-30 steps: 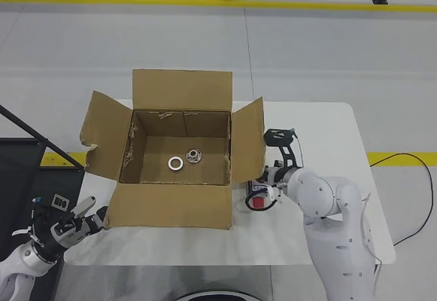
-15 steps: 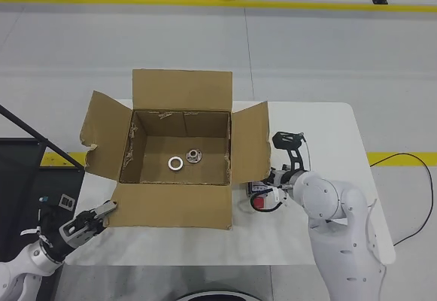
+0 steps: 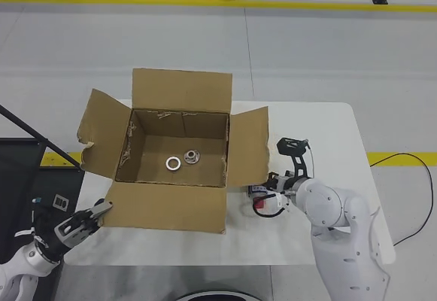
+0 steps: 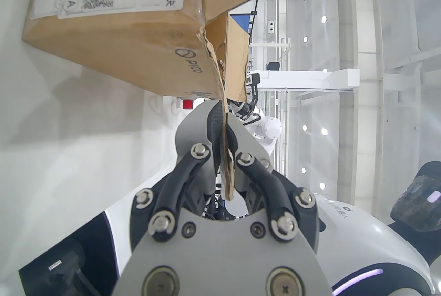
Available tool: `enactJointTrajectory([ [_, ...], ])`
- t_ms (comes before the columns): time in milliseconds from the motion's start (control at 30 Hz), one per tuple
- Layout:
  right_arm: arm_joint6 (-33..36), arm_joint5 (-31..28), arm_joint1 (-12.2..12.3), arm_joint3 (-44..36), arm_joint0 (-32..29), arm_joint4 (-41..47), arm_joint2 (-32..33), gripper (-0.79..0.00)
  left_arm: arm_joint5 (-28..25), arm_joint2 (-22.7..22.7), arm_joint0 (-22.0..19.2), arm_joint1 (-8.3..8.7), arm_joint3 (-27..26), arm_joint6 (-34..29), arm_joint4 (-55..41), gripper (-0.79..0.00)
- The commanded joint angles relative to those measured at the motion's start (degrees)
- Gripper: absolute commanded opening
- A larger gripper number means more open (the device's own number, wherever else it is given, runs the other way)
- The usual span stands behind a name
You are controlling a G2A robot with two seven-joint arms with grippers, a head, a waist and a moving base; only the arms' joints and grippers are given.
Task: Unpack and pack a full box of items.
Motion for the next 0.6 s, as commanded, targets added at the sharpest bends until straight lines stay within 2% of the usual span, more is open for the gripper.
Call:
enactJointTrajectory([
  [0,0.1,0.0,0.1,0.3,-0.1,-0.7,-0.5,0.0,-0.1,-0.4,0.1,0.01,0.2,0.0,-0.1,-0.785],
  [333,-2.6,0.3,0.1,3.2,0.5,-2.8,-4.6,0.0,-0.6,-1.6,0.5,-0.07,0.9,0.7,-0.2,-0.785],
  [567,-6.2,2.8,-0.1,5.5,0.7,-4.8,-6.7,-0.006,-1.1,-1.9,0.9,-0.28,1.0,2.2,-1.0,-0.785],
])
